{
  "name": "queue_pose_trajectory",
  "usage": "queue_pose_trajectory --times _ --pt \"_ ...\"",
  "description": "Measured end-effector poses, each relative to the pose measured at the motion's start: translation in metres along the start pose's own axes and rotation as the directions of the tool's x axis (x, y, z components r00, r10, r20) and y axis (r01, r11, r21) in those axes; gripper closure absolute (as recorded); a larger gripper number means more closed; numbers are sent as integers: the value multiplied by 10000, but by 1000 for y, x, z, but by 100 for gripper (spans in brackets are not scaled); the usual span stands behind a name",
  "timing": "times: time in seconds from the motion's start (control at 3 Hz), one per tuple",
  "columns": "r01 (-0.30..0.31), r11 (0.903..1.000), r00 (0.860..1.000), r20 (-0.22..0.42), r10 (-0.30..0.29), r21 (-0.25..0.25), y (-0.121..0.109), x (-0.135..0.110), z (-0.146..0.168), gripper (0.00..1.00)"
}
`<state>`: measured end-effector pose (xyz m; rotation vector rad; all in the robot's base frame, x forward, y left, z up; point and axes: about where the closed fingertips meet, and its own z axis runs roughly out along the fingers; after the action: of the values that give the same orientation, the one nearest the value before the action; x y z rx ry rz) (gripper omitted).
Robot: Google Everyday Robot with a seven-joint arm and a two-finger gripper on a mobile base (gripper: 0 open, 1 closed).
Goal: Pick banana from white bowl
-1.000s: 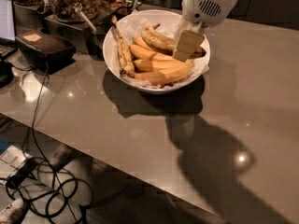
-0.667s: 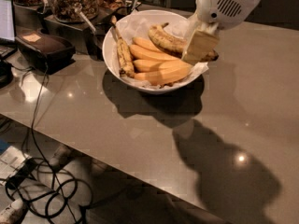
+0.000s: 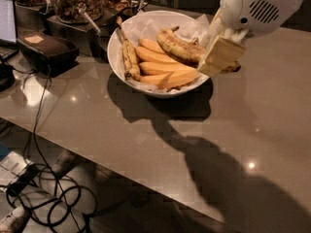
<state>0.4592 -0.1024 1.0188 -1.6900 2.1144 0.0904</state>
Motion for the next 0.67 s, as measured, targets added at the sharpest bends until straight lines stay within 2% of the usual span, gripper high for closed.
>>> queue_pose_trajectory --times 0.33,0.67 --pt "-155 9994 9991 396 142 311 37 9 -30 100" --pt "-144 9993 9990 419 130 337 38 8 -31 100"
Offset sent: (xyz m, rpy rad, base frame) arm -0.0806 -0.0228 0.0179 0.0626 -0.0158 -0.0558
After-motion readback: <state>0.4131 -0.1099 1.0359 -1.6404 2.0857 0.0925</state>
